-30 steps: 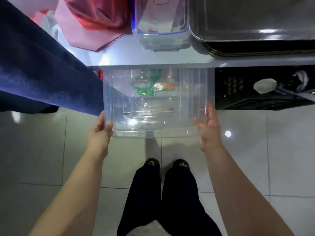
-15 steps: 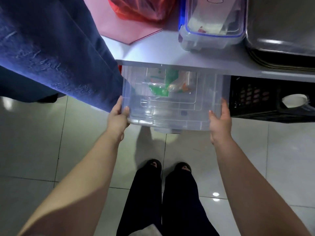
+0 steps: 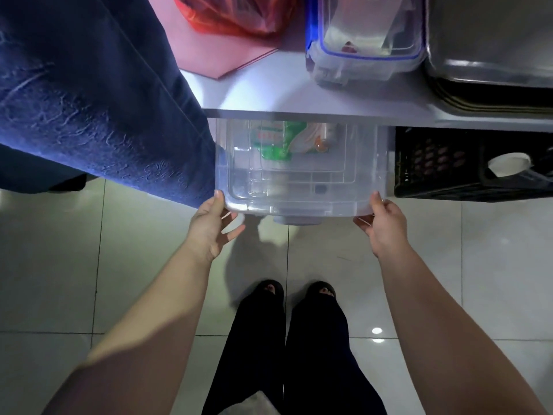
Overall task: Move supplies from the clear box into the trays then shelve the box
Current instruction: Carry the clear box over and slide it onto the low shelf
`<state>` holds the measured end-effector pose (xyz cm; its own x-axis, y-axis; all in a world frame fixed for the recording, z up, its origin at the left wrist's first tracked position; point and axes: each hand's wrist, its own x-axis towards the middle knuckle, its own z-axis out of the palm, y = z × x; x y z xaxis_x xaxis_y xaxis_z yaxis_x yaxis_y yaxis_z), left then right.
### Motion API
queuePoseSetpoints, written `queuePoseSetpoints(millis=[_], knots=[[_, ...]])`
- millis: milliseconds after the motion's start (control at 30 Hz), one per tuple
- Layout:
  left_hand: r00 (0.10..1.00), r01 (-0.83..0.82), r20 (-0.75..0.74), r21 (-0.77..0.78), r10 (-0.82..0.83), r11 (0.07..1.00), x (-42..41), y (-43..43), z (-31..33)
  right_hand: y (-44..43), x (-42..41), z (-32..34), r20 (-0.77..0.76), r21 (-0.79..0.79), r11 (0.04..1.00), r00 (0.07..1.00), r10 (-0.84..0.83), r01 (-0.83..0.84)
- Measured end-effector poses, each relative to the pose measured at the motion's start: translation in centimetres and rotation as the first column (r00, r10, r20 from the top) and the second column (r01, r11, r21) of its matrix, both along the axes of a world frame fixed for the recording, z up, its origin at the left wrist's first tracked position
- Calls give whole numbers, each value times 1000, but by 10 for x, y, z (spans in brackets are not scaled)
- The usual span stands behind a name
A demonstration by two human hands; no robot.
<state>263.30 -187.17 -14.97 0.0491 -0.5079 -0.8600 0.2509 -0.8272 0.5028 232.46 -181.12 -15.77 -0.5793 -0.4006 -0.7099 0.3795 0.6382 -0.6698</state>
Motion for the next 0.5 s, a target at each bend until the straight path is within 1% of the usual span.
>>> queuePoseSetpoints(millis=[33, 67, 100, 133, 167, 200, 233, 267, 300, 333, 367, 400, 433, 467, 500], knots=[[997, -14, 73, -19, 16, 1000, -5, 1, 0, -3, 1, 0, -84, 44, 998, 996, 41, -38], [982, -46, 178, -63, 57, 997, -10, 4, 0, -3, 2, 1, -212, 92, 993, 973, 96, -78], [946, -77, 303, -141, 117, 987, -15, 10, 2, -1, 5, 3, -379, 113, 986, 912, 157, -123], [879, -56, 445, -255, 169, 965, -19, 19, 5, 2, 9, 6, -564, 89, 977, 799, 210, -194], [790, 64, 585, -377, 183, 924, -22, 28, 9, 7, 15, 8, -728, 57, 947, 636, 255, -315], [697, 277, 699, -470, 161, 838, -25, 36, 11, 12, 22, 8, -838, 83, 884, 447, 312, -461], [608, 519, 785, -504, 115, 691, -30, 42, 10, 16, 32, 5, -887, 172, 791, 258, 384, -587], [513, 727, 856, -469, 57, 502, -35, 45, 6, 19, 42, 0, -879, 296, 676, 85, 470, -675], [400, 870, 917, -382, 7, 311, -43, 45, 0, 22, 53, -7, -841, 410, 558, -62, 538, -721], [264, 955, 965, -259, -12, 141, -51, 43, -7, 23, 63, -16, -795, 499, 464, -174, 582, -732], [110, 994, 994, -110, -6, 15, -58, 38, -15, 22, 70, -25, -750, 568, 400, -251, 612, -719], [-43, 998, 999, 43, 9, -54, -64, 34, -24, 21, 75, -33, -713, 617, 369, -295, 636, -695], [-169, 983, 985, 170, 21, -70, -69, 30, -31, 20, 78, -40, -693, 647, 368, -314, 649, -667], [-252, 966, 967, 254, 29, -49, -72, 28, -37, 18, 79, -46, -698, 655, 394, -317, 642, -645], [-287, 958, 957, 288, 47, -13, -74, 25, -42, 15, 79, -50, -722, 645, 436, -316, 615, -627]])
